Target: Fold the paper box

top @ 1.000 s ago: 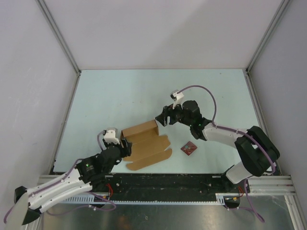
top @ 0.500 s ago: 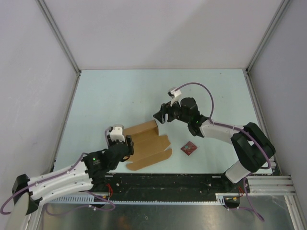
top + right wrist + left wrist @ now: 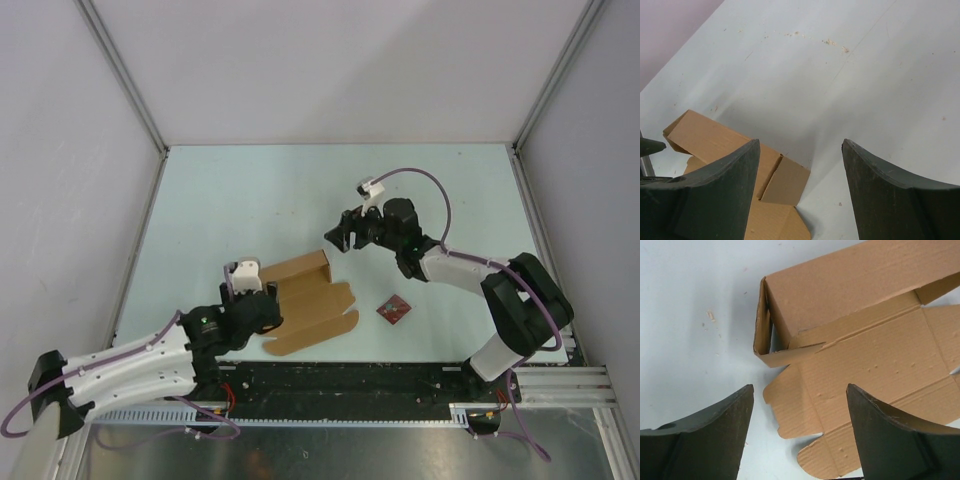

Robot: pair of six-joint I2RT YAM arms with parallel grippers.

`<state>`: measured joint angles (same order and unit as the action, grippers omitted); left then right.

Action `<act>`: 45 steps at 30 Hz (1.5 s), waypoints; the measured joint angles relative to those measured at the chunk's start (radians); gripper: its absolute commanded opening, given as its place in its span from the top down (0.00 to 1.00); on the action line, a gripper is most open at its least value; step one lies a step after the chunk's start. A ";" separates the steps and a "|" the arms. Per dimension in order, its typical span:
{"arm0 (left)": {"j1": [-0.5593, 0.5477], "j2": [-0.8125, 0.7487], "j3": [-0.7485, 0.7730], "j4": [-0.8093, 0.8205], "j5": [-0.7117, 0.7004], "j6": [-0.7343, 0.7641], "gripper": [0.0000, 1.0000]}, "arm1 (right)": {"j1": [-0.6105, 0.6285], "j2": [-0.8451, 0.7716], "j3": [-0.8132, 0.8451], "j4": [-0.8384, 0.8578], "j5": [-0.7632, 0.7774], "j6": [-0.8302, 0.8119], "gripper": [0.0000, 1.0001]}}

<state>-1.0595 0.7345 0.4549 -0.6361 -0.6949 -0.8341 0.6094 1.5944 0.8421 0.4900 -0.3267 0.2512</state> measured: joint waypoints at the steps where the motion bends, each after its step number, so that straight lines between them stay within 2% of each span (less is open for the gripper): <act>1: 0.000 0.013 0.009 -0.014 -0.001 -0.012 0.19 | -0.002 0.000 0.001 0.002 -0.003 0.000 0.28; 6: -0.001 0.137 0.040 -0.054 -0.041 -0.086 0.23 | -0.006 0.001 0.002 0.002 -0.016 0.000 0.28; 11: -0.001 0.207 0.040 -0.077 -0.093 -0.159 0.41 | -0.011 0.001 0.002 0.003 -0.032 0.001 0.28; 17: -0.001 0.162 0.016 -0.073 -0.160 -0.214 0.43 | -0.020 0.021 0.003 0.034 -0.054 0.003 0.28; 23: -0.001 0.122 -0.040 0.026 -0.195 -0.193 0.42 | -0.027 0.056 0.010 0.055 -0.086 0.010 0.28; 27: -0.001 0.168 -0.042 0.082 -0.224 -0.185 0.43 | -0.027 0.066 0.024 0.068 -0.104 0.011 0.28; 33: -0.001 0.346 -0.020 0.119 -0.259 -0.205 0.44 | -0.027 0.071 0.039 0.078 -0.125 0.014 0.27; 36: -0.001 0.387 -0.014 0.127 -0.273 -0.223 0.46 | -0.027 0.091 0.056 0.086 -0.141 0.019 0.28; 45: -0.002 0.370 -0.016 0.152 -0.369 -0.278 0.48 | -0.014 0.171 0.085 0.121 -0.201 0.037 0.28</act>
<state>-1.0615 1.1046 0.4393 -0.4839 -1.0634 -1.1122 0.5953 1.7653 0.9272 0.6113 -0.5278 0.2878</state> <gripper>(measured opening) 0.523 0.722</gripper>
